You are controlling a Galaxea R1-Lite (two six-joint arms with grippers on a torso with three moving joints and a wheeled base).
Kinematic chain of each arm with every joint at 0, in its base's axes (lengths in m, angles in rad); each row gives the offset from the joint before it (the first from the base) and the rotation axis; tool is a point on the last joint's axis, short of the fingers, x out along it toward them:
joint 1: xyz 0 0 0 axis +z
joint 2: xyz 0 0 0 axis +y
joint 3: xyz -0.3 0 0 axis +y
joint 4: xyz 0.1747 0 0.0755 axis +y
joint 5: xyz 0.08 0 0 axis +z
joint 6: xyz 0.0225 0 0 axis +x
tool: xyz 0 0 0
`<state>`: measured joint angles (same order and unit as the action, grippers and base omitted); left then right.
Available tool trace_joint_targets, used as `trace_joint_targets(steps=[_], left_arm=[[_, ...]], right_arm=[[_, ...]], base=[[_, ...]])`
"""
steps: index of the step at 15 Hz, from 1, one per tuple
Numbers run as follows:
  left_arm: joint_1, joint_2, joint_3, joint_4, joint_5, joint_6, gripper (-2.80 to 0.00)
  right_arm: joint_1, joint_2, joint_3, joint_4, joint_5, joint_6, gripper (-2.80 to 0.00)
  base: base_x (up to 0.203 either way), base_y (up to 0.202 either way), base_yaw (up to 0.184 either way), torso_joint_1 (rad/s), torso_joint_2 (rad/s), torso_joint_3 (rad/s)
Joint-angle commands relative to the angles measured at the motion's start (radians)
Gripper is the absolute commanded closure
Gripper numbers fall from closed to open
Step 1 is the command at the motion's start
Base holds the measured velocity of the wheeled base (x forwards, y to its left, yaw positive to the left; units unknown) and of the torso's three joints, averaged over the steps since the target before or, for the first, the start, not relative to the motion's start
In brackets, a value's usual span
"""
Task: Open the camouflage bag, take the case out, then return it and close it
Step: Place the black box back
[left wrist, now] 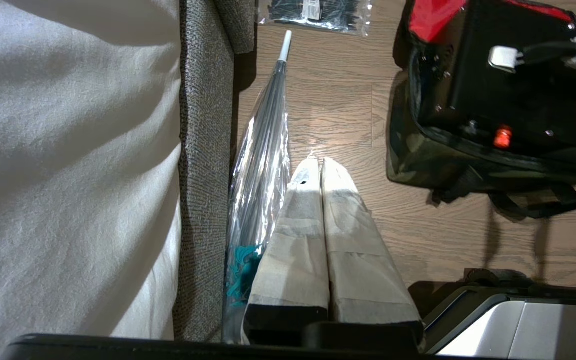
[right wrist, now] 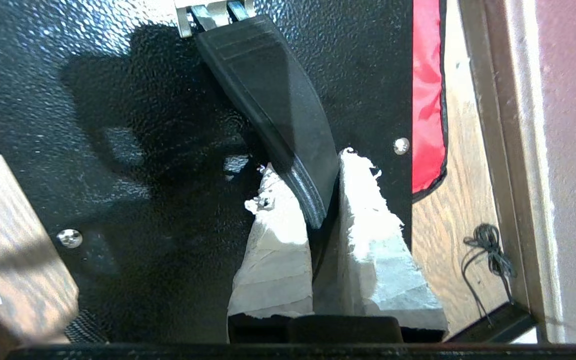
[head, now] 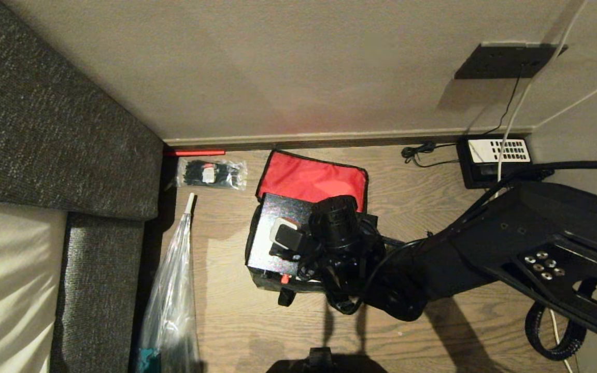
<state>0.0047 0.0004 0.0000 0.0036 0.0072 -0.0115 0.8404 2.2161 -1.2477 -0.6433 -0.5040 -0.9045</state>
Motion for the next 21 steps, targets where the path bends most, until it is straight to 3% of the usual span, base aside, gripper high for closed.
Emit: trace_joint_targets(steps=[1, 14, 21], left_arm=[[0.0, -0.002, 0.003, -0.001, 0.0, -0.001, 0.0], [0.0, -0.002, 0.003, -0.001, 0.0, -0.001, 0.0], [0.001, -0.002, 0.003, -0.001, 0.0, -0.001, 0.0]], right_arm=[[-0.007, -0.011, 0.045, -0.006, -0.004, -0.019, 0.0], [-0.016, 0.154, 0.046, -0.189, -0.003, -0.055, 0.0], [-0.045, 0.242, 0.003, -0.194, 0.019, -0.049, 0.0]], base=[[0.0, 0.0, 0.0, 0.0, 0.0, 0.0], [0.0, 0.0, 0.0, 0.0, 0.0, 0.0], [0.0, 0.0, 0.0, 0.0, 0.0, 0.0]])
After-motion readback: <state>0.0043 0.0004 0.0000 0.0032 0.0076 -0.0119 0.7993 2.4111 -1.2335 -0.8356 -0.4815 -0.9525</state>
